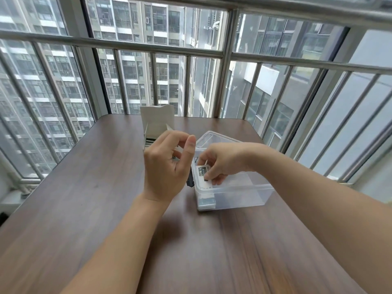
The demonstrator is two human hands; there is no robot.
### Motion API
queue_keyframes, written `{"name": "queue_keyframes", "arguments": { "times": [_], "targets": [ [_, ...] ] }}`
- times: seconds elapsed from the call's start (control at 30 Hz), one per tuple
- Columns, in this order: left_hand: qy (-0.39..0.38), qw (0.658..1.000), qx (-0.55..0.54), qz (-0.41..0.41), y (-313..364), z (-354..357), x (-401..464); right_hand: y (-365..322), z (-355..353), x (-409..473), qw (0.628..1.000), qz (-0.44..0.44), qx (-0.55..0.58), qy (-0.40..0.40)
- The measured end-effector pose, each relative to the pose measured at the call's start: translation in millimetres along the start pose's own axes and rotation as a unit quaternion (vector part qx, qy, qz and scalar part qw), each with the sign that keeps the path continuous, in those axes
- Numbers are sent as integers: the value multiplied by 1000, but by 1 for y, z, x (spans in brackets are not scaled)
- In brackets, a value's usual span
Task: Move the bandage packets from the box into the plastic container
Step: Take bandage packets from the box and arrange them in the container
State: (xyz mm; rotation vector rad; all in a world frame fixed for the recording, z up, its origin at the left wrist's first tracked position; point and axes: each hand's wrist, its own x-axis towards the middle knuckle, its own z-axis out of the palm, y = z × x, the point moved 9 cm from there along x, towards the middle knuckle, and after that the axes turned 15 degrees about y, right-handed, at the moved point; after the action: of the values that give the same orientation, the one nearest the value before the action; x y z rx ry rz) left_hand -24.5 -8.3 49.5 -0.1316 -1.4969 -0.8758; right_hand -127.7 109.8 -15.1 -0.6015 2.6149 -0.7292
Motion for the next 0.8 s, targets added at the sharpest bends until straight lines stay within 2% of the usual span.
{"name": "queue_keyframes", "arguments": {
  "times": [0.2, 0.37, 0.47, 0.63, 0.7, 0.8],
  "targets": [
    [-2, 1000, -1, -3, 1, 0, 0, 2, -6, -12, 991, -27, -67, 114],
    [-1, 1000, 1, 1, 0, 0, 1, 0, -8, -20, 983, -19, -113, 145],
    [28, 999, 14, -9, -2, -8, 4, 3, -4, -19, 990, 4, -53, 132],
    [127, 990, 26, -61, -28, -33, 16, 4, -17, -22, 991, 35, -2, 127],
    [154, 983, 40, -91, -44, -42, 17, -10, -36, -25, 987, 8, 31, 159],
    [193, 970, 32, -143, -60, -54, 13, -55, -68, -32, 964, -98, 75, 236]
  ]
}}
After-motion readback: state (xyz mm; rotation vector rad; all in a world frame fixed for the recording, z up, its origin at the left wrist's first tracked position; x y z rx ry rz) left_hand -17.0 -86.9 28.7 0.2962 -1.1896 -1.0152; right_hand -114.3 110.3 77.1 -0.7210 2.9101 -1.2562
